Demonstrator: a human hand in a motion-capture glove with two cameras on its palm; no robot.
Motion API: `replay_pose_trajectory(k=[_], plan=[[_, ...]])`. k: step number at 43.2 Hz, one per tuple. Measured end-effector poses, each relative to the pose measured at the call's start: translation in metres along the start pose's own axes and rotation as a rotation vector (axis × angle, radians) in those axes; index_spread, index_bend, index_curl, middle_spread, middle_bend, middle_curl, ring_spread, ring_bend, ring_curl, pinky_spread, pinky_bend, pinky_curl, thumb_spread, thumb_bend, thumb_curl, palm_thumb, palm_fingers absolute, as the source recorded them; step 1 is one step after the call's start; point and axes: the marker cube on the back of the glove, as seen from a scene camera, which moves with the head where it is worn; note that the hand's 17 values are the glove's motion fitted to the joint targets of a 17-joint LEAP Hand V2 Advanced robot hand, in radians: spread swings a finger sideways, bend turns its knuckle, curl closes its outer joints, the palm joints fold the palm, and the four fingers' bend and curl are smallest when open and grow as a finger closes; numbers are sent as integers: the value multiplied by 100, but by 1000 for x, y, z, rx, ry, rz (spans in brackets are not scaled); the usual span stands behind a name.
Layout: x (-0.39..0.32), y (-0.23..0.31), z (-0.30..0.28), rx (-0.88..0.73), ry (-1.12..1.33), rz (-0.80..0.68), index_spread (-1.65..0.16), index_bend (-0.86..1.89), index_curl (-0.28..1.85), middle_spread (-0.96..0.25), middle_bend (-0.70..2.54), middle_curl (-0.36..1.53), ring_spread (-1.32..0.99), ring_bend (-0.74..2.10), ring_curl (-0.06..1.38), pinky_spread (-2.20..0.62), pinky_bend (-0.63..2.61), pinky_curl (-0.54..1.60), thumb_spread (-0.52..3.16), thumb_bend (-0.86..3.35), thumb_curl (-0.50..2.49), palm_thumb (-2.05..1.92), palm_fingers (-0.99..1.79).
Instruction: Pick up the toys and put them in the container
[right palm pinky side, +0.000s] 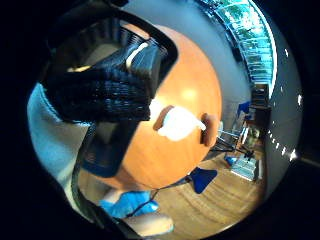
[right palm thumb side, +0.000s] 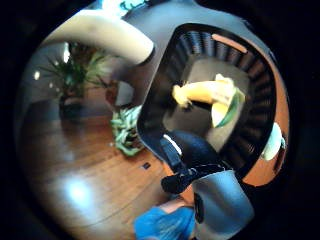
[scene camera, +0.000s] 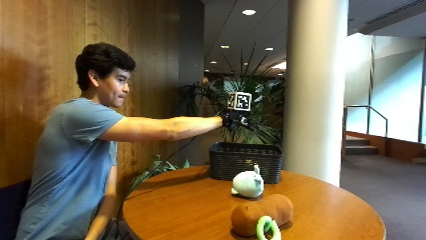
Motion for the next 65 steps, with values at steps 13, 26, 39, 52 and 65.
replay_pose_trajectory(k=[13,26,39,52,65], plan=[[15,9,-34,87,-13,62,-30,11,30,-4,15,58,4,61,31,5,136,44,116,-2,51,6,-16],[63,20,-46,72,122,67,-30,18,31,1,6,42,7,35,24,10,135,40,114,-3,43,5,-26],[153,32,5,-10,87,108,-28,10,27,2,7,30,8,21,23,11,136,39,110,-2,38,6,-29],[197,32,90,-199,98,191,-27,7,22,3,8,23,8,14,21,11,140,38,106,-2,35,6,-36],[197,18,166,-304,4,176,-25,3,16,5,8,19,8,14,19,11,149,39,103,0,34,11,-40]])
